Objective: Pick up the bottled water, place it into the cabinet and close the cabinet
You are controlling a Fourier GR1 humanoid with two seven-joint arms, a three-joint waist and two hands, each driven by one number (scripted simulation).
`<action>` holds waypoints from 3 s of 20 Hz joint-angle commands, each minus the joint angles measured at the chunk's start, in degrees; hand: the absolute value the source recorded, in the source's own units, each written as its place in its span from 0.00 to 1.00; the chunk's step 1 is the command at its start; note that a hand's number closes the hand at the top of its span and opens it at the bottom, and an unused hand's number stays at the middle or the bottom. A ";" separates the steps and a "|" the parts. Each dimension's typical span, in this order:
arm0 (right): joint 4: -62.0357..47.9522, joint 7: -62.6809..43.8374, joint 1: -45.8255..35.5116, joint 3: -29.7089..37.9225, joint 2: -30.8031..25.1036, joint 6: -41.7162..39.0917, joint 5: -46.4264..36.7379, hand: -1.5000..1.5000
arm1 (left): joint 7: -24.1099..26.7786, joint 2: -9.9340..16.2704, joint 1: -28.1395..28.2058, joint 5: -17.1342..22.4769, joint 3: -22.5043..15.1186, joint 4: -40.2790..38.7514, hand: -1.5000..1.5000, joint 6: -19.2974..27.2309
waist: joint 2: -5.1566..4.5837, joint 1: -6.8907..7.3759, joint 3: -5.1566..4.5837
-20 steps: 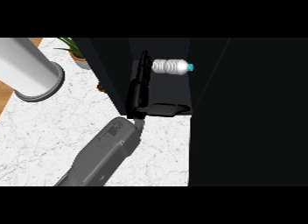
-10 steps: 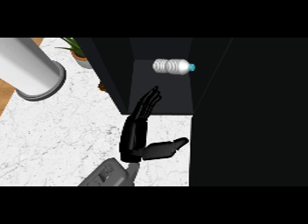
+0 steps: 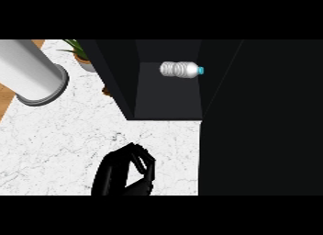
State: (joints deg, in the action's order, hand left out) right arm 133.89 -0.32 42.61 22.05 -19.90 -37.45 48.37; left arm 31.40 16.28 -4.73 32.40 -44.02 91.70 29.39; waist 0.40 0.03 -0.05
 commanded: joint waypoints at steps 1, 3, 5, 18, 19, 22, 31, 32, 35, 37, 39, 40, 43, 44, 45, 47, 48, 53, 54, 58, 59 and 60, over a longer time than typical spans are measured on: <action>12.16 -2.61 5.84 -0.33 2.00 -1.44 -3.59 1.00 | 0.49 6.52 5.73 0.20 1.05 5.72 1.00 -2.22 | 0.05 -0.61 -0.03; 11.64 -4.29 2.73 -0.33 -2.65 -1.34 -3.21 1.00 | -0.84 8.95 6.38 1.44 1.87 8.39 1.00 -3.73 | -0.11 0.25 -0.08; 12.54 -4.45 4.28 -4.06 -1.79 -5.46 -5.01 1.00 | 1.27 11.92 9.02 1.51 3.56 8.99 1.00 -4.86 | 0.03 0.05 -0.10; 18.58 -4.36 3.68 -10.00 -1.33 -9.40 -7.54 1.00 | 4.79 24.95 19.45 11.40 17.43 18.61 0.00 -14.82 | 0.56 -0.09 -0.38; 19.71 -4.58 3.17 -10.84 -1.49 -8.92 -7.37 1.00 | 5.55 24.95 20.54 10.90 17.62 17.94 0.00 -14.25 | 0.65 0.11 -0.51; 19.35 -6.02 2.22 -13.40 -2.34 -8.77 -8.26 1.00 | 5.57 28.19 22.62 12.73 21.14 19.01 0.00 -16.06 | 0.76 0.65 -0.55; 18.80 -9.95 -6.51 -20.71 -5.38 -7.85 -9.93 1.00 | 6.19 31.69 27.37 16.90 25.74 20.19 0.00 -21.01 | 0.97 1.76 -0.99; 18.68 -10.22 -6.36 -22.16 -5.37 -8.38 -9.92 1.00 | 5.65 32.63 27.57 18.01 27.46 19.93 0.00 -21.00 | 1.41 1.13 -1.07; 17.02 -12.18 -10.97 -25.14 -6.29 -7.93 -10.90 1.00 | 5.74 33.84 28.76 18.67 28.47 20.30 0.00 -22.48 | 1.46 2.38 -1.25; 17.61 -13.41 -12.70 -26.46 -6.72 -6.84 -10.77 1.00 | 6.09 33.50 30.12 19.67 28.83 19.91 0.00 -23.12 | 1.65 1.69 -1.29; 15.93 -14.76 -15.37 -28.05 -7.40 -6.51 -11.24 1.00 | 5.69 35.03 31.19 20.12 29.84 20.42 0.00 -24.04 | 2.08 2.57 -1.41; 16.00 -15.41 -16.21 -28.11 -7.23 -5.23 -11.69 1.00 | 6.17 35.34 32.39 20.40 30.17 20.08 0.00 -25.09 | 2.12 2.35 -1.32; 14.72 -17.12 -19.45 -32.37 -5.61 -1.58 -11.64 1.00 | 6.82 36.31 32.92 21.45 32.74 19.99 0.00 -26.11 | 1.83 2.51 -1.22; 14.61 -17.87 -19.86 -33.25 -5.70 -0.40 -11.30 1.00 | 6.31 36.56 33.80 21.48 32.66 20.16 0.00 -25.55 | 2.03 2.28 -1.26; 13.52 -18.70 -21.92 -34.37 -5.48 0.55 -11.84 1.00 | 6.88 36.71 34.02 21.60 33.19 20.00 0.00 -26.43 | 1.84 3.06 -1.33; 12.62 -20.03 -24.18 -36.34 -4.83 3.10 -11.77 1.00 | 6.55 37.68 35.36 22.13 33.48 20.24 0.00 -27.94 | 1.85 3.29 -1.34; 12.19 -20.77 -25.46 -37.82 -4.24 4.28 -12.13 1.00 | 6.99 37.69 35.20 22.25 34.01 20.39 0.00 -28.35 | 1.85 3.09 -1.33; 9.71 -24.63 -32.98 -43.30 -2.02 10.26 -12.85 1.00 | 7.62 39.27 37.19 22.97 36.44 19.29 0.00 -30.67 | 1.90 3.88 -1.39; 8.64 -25.16 -34.50 -44.51 -0.70 12.07 -13.51 1.00 | 8.18 39.05 37.96 23.50 36.66 19.55 0.00 -31.76 | 1.89 4.31 -1.29; 5.66 -27.51 -42.21 -48.51 3.32 17.76 -14.08 1.00 | 8.27 40.03 39.17 23.64 37.89 19.24 0.00 -32.94 | 1.80 4.95 -1.28; 4.88 -28.21 -44.76 -48.80 4.17 19.21 -14.32 1.00 | 8.21 40.39 38.46 24.22 38.86 19.07 0.00 -33.19 | 1.60 4.57 -1.30; 3.81 -28.92 -46.98 -49.35 5.34 21.07 -14.42 1.00 | 8.47 40.29 39.23 24.30 38.65 19.24 0.00 -34.06 | 1.57 5.12 -1.28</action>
State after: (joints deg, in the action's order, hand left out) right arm 133.27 -25.69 1.77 -25.23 -17.43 -22.66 42.01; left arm 39.41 56.05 33.48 56.04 -6.49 111.16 -2.95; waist 2.13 4.63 -1.33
